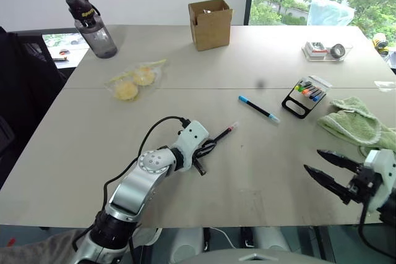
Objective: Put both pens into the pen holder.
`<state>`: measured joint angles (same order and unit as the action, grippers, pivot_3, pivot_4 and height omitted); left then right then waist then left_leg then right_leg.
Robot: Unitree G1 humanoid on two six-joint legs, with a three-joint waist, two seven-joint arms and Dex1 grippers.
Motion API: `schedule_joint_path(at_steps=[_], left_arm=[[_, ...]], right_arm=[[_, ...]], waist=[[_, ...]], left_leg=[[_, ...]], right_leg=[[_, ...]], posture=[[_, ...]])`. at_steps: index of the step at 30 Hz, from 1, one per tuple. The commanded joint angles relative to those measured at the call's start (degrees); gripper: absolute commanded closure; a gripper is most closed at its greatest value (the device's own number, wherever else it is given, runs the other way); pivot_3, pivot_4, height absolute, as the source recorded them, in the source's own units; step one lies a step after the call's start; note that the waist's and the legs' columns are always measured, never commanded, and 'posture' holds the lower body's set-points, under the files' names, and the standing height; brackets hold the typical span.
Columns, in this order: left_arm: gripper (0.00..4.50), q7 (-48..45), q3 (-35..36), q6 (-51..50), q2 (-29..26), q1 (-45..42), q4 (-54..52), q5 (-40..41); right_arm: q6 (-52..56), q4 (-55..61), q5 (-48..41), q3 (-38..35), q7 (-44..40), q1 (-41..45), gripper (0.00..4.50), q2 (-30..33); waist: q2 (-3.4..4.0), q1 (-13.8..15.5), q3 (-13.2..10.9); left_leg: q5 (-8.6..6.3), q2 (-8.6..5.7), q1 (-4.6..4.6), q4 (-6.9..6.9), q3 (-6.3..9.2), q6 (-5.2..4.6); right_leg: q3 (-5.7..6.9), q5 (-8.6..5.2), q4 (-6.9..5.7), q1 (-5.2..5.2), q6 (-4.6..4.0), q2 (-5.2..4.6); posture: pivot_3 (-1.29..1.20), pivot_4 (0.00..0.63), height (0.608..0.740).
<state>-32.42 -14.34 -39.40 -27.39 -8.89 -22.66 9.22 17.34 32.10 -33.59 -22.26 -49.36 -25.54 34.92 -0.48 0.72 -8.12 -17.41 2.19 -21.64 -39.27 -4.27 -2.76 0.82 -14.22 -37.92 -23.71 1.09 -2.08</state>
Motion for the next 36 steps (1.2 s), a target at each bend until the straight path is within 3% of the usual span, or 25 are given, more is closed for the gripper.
schedule_joint_path(at_steps=[1,4,7,9,13,19,32,35,36], left_arm=[[4.42,-2.56,3.11,3.49,1.16,0.03,0.41,3.58],[4.42,-5.59,6.42,4.82,3.71,-1.15,-0.19,9.58],[4.42,-9.43,13.94,-1.03,8.25,-2.73,-3.25,27.05],[4.42,-10.22,17.08,-5.41,9.08,-3.65,-4.28,35.70],[4.42,-10.70,19.38,-10.66,7.55,-5.15,-3.94,44.47],[4.42,-11.61,18.39,-12.42,5.34,-7.68,-2.35,47.89],[4.42,-14.52,15.28,-12.24,2.99,-8.87,-0.61,47.66],[4.50,-14.71,15.27,-12.07,2.84,-9.05,-0.24,47.69],[4.50,-14.78,15.34,-11.99,2.77,-9.12,-0.07,47.68]], right_arm=[[4.24,1.69,-3.51,3.44,6.13,3.60,1.49,-3.54],[10.34,1.69,-14.08,3.84,12.04,8.84,1.49,-8.39],[14.51,2.92,-24.40,3.87,15.35,12.11,1.49,-10.62],[15.97,3.94,-27.81,4.86,16.72,13.48,1.49,-11.10],[17.51,5.41,-34.58,8.13,20.22,18.23,1.49,-13.05],[18.10,3.43,-38.03,11.12,21.77,24.61,1.49,-14.04],[17.27,-0.84,-34.06,15.93,20.06,32.39,1.49,-15.55],[17.23,-2.20,-34.96,15.75,19.14,33.20,2.35,-16.40],[17.34,-2.46,-35.50,15.54,18.67,33.39,2.88,-16.45]], waist=[[-0.07,0.06,-0.04],[-0.14,0.07,-0.17],[-0.21,0.15,-0.21],[-0.25,0.13,-0.24],[-0.24,-0.30,-0.25],[-0.26,-0.17,-0.26],[-0.33,-0.09,-0.33],[-0.33,-0.09,-0.34],[-0.33,-0.08,-0.35]], left_leg=[[0.00,0.00,0.00,0.00,0.00,0.00],[0.01,0.02,-0.11,-0.02,0.03,0.01],[0.00,-0.03,-0.17,-0.03,0.03,0.01],[0.00,-0.04,-0.23,-0.06,0.08,0.00],[0.00,-0.04,-0.19,-0.05,0.10,0.01],[0.01,-0.08,-0.14,-0.06,0.12,0.01],[0.02,-0.08,-0.17,-0.06,0.10,0.02],[0.02,-0.08,-0.17,-0.06,0.09,0.02],[0.02,-0.08,-0.17,-0.06,0.08,0.01]], right_leg=[[0.00,0.00,0.00,0.00,0.00,0.00],[0.03,0.01,-0.02,-0.09,-0.01,-0.03],[0.06,0.03,0.02,-0.08,-0.02,-0.16],[0.14,0.02,0.05,-0.08,-0.01,-0.19],[0.13,0.01,0.03,-0.07,0.01,-0.09],[0.13,0.02,-0.04,-0.06,0.01,0.20],[0.11,0.02,0.02,-0.07,0.01,0.19],[0.11,0.02,0.01,-0.07,0.01,0.17],[0.12,0.02,0.01,-0.07,0.01,0.17]], posture=[[0.00,0.150,0.736],[0.00,0.150,0.736],[0.00,0.150,0.736],[0.00,0.150,0.736],[0.00,0.150,0.736],[0.00,0.150,0.736],[0.00,0.150,0.736],[0.00,0.150,0.736],[0.00,0.150,0.736]])
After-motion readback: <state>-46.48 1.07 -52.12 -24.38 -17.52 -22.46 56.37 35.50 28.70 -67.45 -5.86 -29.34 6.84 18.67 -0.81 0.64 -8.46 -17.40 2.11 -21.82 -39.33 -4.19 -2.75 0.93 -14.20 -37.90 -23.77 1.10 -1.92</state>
